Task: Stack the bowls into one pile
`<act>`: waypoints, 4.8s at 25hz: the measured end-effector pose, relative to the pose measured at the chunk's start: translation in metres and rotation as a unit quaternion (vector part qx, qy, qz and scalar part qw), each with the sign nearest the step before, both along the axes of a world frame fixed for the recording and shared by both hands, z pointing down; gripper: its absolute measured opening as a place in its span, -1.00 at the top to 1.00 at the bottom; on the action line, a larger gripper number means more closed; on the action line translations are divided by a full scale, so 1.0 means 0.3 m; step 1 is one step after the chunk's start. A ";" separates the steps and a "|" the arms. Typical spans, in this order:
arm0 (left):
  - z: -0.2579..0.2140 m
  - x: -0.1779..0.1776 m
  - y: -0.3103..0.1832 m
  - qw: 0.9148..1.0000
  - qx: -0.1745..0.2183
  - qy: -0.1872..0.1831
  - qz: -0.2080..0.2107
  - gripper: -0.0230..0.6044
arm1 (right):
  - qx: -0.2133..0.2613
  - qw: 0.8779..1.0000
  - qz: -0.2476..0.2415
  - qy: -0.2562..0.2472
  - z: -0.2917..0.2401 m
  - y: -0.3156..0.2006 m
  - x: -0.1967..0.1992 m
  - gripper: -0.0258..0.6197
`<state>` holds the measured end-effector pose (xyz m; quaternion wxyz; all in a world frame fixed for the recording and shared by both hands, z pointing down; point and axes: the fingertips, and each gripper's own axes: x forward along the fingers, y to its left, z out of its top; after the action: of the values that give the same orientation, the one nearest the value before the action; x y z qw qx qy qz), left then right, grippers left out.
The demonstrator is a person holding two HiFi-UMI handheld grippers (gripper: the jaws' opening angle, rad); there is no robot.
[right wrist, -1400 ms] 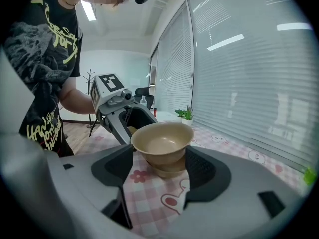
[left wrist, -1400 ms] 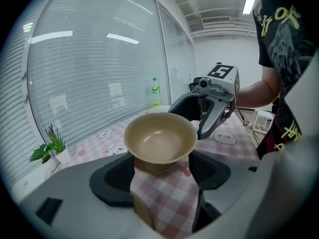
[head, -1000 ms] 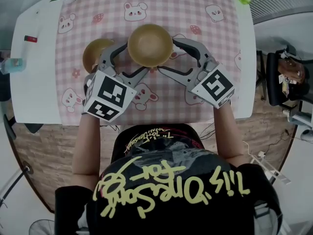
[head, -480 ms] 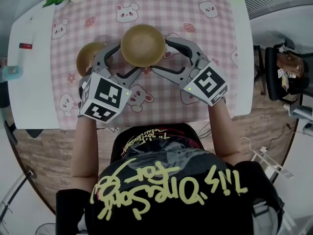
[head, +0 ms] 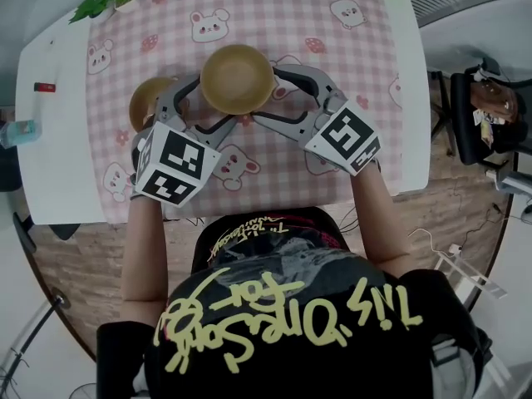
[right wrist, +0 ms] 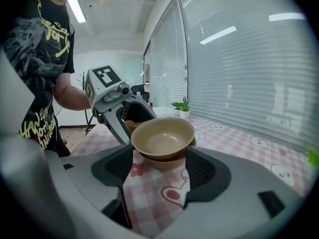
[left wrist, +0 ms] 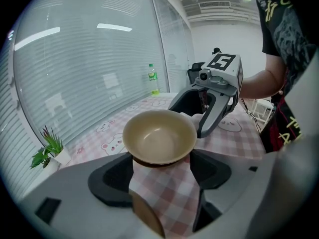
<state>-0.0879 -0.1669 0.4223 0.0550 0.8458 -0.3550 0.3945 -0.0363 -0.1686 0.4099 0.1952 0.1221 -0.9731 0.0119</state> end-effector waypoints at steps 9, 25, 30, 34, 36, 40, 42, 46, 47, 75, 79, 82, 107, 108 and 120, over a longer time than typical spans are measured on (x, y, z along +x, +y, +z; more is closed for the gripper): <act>0.017 -0.001 -0.001 1.000 -0.012 -0.023 0.008 -0.25 | -0.009 1.000 0.003 0.018 0.017 -0.002 0.001 -0.12; 0.055 -0.019 0.002 0.997 -0.008 -0.076 -0.008 -0.26 | -0.002 0.999 0.019 0.040 0.027 0.000 -0.001 -0.12; 0.057 -0.017 0.005 0.997 -0.003 -0.074 -0.012 -0.26 | -0.001 0.999 0.023 0.047 0.034 0.000 0.005 -0.12; 0.053 -0.018 0.007 0.997 0.003 -0.071 -0.015 -0.27 | -0.003 0.998 0.031 0.048 0.037 -0.004 0.018 -0.12; 0.041 -0.021 0.001 0.998 0.013 -0.064 -0.022 -0.27 | -0.005 0.998 0.035 0.046 0.033 -0.004 0.023 -0.12; 0.006 -0.028 -0.004 0.997 0.040 -0.048 -0.040 -0.27 | -0.002 0.998 0.041 0.041 0.015 0.004 0.030 -0.12; -0.007 -0.030 0.003 0.997 0.047 -0.043 -0.040 -0.28 | 0.002 0.998 0.045 0.038 0.002 0.011 0.029 -0.12; -0.038 -0.041 0.019 0.997 0.061 -0.028 -0.040 -0.28 | 0.010 0.998 0.053 0.025 -0.033 0.026 0.017 -0.12; -0.051 -0.044 0.024 0.997 0.065 -0.021 -0.041 -0.28 | 0.013 0.998 0.054 0.022 -0.043 0.033 0.011 -0.12; -0.209 -0.379 0.112 0.990 0.111 0.085 -0.023 -0.26 | 0.023 0.997 0.066 -0.033 -0.185 0.178 -0.372 -0.12; -0.187 -0.428 0.121 0.990 0.101 0.097 -0.015 -0.26 | 0.013 0.996 0.081 -0.024 -0.162 0.187 -0.409 -0.12; -0.166 -0.452 0.129 0.990 0.097 0.105 -0.008 -0.26 | 0.008 0.996 0.089 -0.020 -0.143 0.194 -0.432 -0.12; -0.016 -0.532 0.180 0.994 0.035 0.094 0.048 -0.26 | -0.003 0.992 0.112 0.057 0.017 0.190 -0.472 -0.12; -0.008 -0.529 0.177 0.994 0.033 0.091 0.050 -0.26 | 0.000 0.992 0.113 0.065 0.025 0.191 -0.474 -0.12; 0.044 -0.496 0.155 0.996 0.025 0.050 0.075 -0.18 | -0.009 0.988 0.140 0.071 0.059 0.177 -0.483 -0.12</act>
<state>-0.2368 -0.1205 0.4356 0.0219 0.8898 -0.2971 0.3457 -0.1811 -0.1154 0.4275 0.2610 0.2555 -0.9301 0.0386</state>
